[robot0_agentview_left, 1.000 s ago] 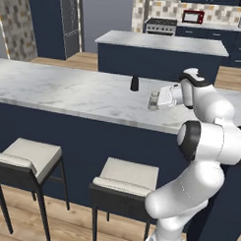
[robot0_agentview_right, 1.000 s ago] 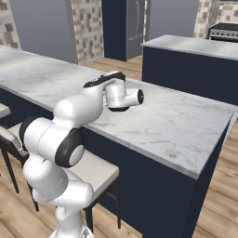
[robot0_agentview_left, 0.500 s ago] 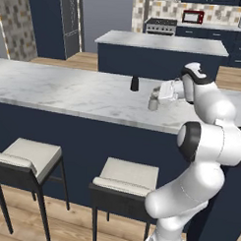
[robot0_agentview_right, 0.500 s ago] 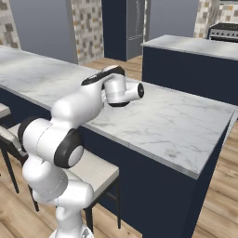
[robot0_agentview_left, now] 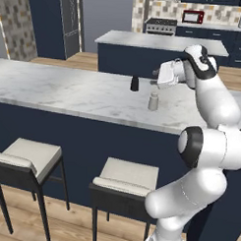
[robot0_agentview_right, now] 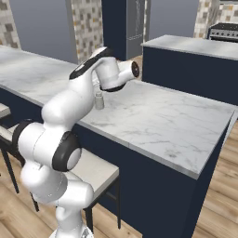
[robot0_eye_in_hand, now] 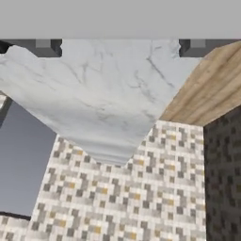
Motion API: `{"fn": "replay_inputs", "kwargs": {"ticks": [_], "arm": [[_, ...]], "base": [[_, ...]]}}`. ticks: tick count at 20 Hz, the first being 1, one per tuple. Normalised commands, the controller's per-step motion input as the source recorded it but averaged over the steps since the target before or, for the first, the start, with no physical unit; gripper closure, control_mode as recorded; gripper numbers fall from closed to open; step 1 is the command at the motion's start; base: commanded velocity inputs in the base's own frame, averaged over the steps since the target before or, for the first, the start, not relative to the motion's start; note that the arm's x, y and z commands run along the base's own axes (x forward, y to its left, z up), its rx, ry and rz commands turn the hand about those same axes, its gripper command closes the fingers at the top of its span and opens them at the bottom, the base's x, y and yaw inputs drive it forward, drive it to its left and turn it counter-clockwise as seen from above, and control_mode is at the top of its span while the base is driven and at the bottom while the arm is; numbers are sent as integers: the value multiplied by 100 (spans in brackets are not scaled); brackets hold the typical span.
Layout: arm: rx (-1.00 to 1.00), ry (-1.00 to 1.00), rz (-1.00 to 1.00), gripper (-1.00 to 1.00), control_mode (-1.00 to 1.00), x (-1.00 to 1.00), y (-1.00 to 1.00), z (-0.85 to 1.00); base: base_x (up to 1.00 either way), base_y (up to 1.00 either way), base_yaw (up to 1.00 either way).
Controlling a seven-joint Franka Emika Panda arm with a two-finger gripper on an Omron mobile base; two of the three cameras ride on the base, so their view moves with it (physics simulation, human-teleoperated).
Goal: The dining table condiment station is running low on shaker. Refill the condiment station by opening the cabinet and taking the shaker from the cabinet and placing it on the dining table.
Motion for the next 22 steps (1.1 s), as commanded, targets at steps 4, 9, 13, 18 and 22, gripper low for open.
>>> {"fn": "replay_inputs", "kwargs": {"ticks": [4, 9, 13, 18, 22], "arm": [[-16, -14, -4, -100, -100, -67, 73, 48], [-16, -13, -8, -100, -100, -92, 89, 35], [-14, -13, -11, -100, -100, -99, 72, 16], [-12, -26, -8, -100, -100, -100, 44, 0], [-14, -29, -3, -100, -100, -96, 22, 0]], "base": [[0, 0, 0], [0, 0, 0], [0, 0, 0], [0, 0, 0], [0, 0, 0]]}}
